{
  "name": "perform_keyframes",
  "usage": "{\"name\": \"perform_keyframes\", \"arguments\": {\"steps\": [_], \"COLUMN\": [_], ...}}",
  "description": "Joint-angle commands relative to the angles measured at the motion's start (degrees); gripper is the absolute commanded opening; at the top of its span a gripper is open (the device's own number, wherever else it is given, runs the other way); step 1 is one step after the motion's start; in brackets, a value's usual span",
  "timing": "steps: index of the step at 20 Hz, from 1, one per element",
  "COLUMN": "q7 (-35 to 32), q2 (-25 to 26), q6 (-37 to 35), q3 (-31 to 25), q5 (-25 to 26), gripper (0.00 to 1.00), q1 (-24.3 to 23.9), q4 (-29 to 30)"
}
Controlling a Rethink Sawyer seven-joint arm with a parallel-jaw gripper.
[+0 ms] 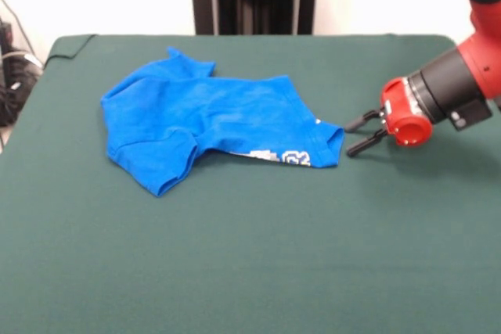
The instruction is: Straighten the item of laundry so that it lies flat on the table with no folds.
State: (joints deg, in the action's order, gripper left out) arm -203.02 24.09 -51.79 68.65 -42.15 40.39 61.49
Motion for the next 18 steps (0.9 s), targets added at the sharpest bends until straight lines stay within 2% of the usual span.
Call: {"name": "perform_keyframes", "arguments": {"steps": [1,12,18], "q7": [-13.85,-5.34,-4.11], "q2": [0.18,-5.9,-5.41], "q6": [-3.62,-3.42,-4.1], "q3": [-7.37,-9.1,-8.3], "q5": [-2.95,1.06,4.16], "gripper": [1.0,1.0,1.0], "q1": [0.16,0.77,0.36], "q4": [-4.37,2.05,1.05]}}
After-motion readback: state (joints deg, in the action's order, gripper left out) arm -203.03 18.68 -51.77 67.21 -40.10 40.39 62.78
